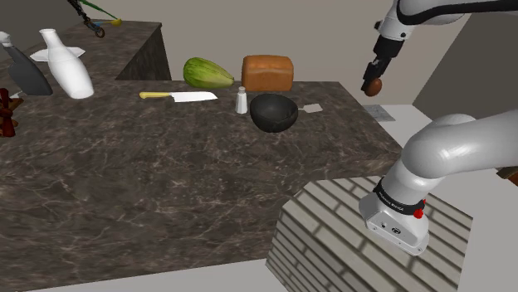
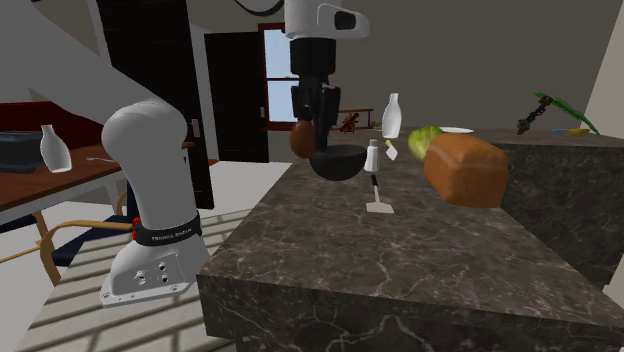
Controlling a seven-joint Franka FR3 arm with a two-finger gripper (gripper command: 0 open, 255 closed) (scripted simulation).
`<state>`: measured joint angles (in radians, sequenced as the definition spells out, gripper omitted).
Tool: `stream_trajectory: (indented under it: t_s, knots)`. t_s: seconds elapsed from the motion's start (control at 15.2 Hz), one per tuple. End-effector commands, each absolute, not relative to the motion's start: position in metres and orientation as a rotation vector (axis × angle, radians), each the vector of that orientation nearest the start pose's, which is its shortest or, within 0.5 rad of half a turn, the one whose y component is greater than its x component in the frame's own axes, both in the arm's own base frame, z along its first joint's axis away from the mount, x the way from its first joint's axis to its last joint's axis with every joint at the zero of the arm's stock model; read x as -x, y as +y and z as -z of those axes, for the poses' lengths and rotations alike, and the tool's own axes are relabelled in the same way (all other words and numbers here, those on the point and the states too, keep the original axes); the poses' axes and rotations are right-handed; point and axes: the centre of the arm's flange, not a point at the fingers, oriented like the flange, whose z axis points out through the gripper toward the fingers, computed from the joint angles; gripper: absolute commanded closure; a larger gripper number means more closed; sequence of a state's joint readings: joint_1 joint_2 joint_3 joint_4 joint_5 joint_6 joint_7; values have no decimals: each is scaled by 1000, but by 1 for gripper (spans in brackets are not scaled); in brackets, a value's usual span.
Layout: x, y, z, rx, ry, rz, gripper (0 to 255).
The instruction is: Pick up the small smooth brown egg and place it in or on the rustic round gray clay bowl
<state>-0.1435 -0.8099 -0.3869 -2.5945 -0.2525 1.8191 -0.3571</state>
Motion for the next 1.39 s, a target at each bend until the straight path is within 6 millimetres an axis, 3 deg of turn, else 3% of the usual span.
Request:
stream_trajectory:
  t_s: [0.0, 0.07, 1.32]
  knots:
    - [-266, -188, -496, 3113, -3, 25, 255]
    - [-266, -188, -498, 3113, -3, 25, 255]
    - [-432, 0, -500, 3113, -3, 25, 255]
